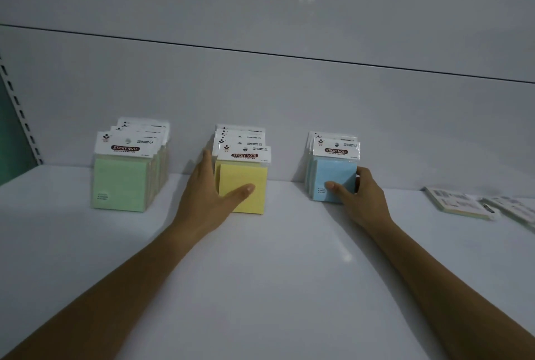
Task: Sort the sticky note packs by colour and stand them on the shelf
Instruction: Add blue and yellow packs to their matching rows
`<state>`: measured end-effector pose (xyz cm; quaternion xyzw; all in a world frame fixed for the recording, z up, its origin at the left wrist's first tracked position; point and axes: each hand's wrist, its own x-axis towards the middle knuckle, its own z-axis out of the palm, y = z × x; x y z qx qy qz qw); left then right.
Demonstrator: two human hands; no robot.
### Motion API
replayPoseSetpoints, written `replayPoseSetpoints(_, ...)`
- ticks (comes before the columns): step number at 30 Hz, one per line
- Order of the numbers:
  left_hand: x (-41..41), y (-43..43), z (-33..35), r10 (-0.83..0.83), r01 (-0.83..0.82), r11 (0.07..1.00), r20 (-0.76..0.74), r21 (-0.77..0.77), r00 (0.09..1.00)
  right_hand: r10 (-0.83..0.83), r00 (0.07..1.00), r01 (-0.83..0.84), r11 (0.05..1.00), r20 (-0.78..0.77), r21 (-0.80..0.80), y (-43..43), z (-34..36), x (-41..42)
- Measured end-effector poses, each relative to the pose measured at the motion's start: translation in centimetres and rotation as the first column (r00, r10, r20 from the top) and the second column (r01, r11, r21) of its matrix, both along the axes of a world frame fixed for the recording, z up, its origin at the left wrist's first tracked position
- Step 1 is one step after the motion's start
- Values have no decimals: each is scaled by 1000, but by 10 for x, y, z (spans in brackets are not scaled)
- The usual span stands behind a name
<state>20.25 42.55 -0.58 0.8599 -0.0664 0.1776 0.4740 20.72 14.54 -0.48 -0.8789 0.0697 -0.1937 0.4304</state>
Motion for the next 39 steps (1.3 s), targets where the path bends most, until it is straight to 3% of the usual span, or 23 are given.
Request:
replayPoseSetpoints(4, 1, -1, 0, -20, 29, 996, -110, 79, 994, 12, 999, -13, 1000, -41, -17, 2, -1, 3)
replayPoseSetpoints(18, 2, 2, -2, -139, 139, 990, -1, -25, 990, 43, 997, -44, 999, -58, -6, 1, -2, 3)
replayPoseSetpoints(26, 4, 0, 0, -50, 49, 996, -9, -76, 999, 66, 997, -65, 997, -33, 33, -3, -2, 4)
replayPoseSetpoints(28, -1, -3, 2, 77, -76, 997, 49, -14, 996, 68, 997, -67, 997, -33, 50, -3, -3, 4)
replayPoseSetpoints(30, -9, -8, 6, 138, -176, 978, 282, 113, 949, 78, 997, -76, 994, -21, 80, -4, -1, 2)
replayPoseSetpoints(32, -12, -12, 7, 71, -229, 932, 478, 281, 875, 80, 997, -81, 986, 14, 143, -3, 1, -1)
replayPoseSetpoints(35, -13, -18, 3, -90, -234, 822, 523, 519, 848, 38, 997, -52, 966, 60, 254, 0, 5, -7)
replayPoseSetpoints(39, -19, -23, 5, -228, -295, 668, 566, 683, 792, -47, 996, 19, 941, 75, 339, 1, 9, -17)
